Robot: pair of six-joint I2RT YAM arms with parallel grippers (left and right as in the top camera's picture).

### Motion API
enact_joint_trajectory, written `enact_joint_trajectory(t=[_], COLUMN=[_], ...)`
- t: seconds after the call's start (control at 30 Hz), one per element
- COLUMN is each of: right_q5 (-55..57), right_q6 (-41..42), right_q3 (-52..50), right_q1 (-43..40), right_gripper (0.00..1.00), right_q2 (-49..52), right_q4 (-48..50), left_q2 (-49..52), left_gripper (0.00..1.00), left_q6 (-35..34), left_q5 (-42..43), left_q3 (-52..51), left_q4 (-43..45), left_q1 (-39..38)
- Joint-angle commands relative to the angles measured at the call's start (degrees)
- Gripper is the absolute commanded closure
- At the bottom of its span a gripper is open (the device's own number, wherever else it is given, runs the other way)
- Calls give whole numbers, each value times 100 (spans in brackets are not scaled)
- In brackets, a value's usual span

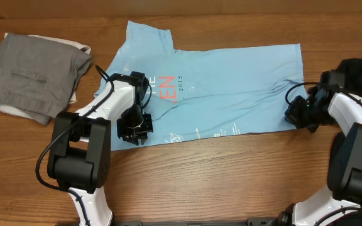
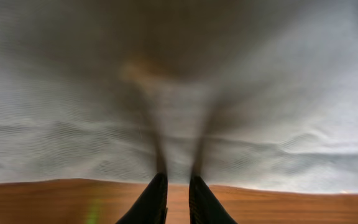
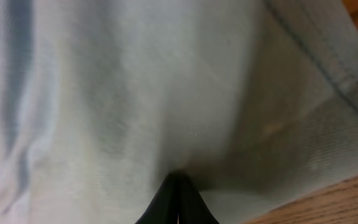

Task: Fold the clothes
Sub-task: 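Release both grippers and press the folded sides flat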

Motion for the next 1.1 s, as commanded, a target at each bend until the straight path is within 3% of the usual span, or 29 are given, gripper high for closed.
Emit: enact_joint_trajectory(t=[0.0,0.1,0.33,0.7,0.83,0.9,1.07], right_q5=[616,1204,1255,1635,1635,1633,1515], right_q6=[192,737,758,1235,1235,1235,1150], right_q3=[-155,-315,-887,-903,-903,-896,-291], right_q1=[37,37,37,37,37,37,37], right_gripper=[96,96,96,96,96,96,96], right_q2=[0,0,0,0,-4,-15,-179], right_q4=[-59,-232,273,-1134,-1390,-1434,-1932], left_q2=[-111,-111,-111,-111,-111,-111,-402], left_gripper=[83,83,85,84,87,96,96], left_q6=[-264,-623,-581,-566,-564,-494,-481], left_q5=[-632,-1071,-1069,-1606,-1753,-1749,-1676], left_q3=[-52,-144,-407,-483,-483,-483,-352], left_q4=[2,70,149,-66,-203,-240,-302], left_q1=[31,55,68,326,525,619,658])
